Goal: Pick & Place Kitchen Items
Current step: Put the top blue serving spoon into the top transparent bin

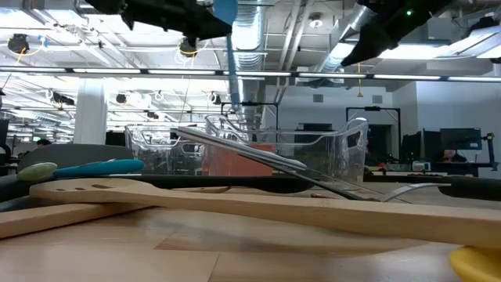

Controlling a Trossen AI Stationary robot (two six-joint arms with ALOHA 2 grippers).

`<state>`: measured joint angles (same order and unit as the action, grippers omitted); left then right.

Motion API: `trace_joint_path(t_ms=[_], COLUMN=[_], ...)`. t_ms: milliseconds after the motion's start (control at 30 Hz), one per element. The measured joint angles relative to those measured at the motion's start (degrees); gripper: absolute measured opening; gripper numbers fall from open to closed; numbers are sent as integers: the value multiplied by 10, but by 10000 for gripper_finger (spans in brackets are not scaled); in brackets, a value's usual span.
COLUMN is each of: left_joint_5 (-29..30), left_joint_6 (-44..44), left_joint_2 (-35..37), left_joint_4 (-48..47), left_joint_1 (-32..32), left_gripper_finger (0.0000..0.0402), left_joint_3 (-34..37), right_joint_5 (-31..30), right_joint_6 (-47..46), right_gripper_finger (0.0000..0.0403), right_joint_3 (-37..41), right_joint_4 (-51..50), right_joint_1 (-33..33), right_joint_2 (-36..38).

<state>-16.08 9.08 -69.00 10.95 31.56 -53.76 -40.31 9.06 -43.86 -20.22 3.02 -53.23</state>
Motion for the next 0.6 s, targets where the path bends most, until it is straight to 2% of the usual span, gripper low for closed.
trace_joint_path(t_ms=[167, 233, 400, 600], left_joint_5=[30, 51, 60, 61], left_joint_6=[-2, -2, -3, -3], left_joint_2=[44, 53, 66, 67], left_joint_4=[-96, -121, -186, -220], left_joint_1=[20, 27, 48, 59], left_gripper_finger=[16, 14, 12, 13], left_joint_3=[0, 0, 0, 2], right_joint_5=[2, 29, 163, 329], right_joint_6=[-19, -13, 4, 16], right_gripper_finger=[38, 11, 5, 1], right_joint_3=[0, 0, 0, 0], right_joint_4=[-29, -37, -43, -35], right_joint_1=[0, 0, 17, 73], right_joint_2=[1, 1, 11, 35])
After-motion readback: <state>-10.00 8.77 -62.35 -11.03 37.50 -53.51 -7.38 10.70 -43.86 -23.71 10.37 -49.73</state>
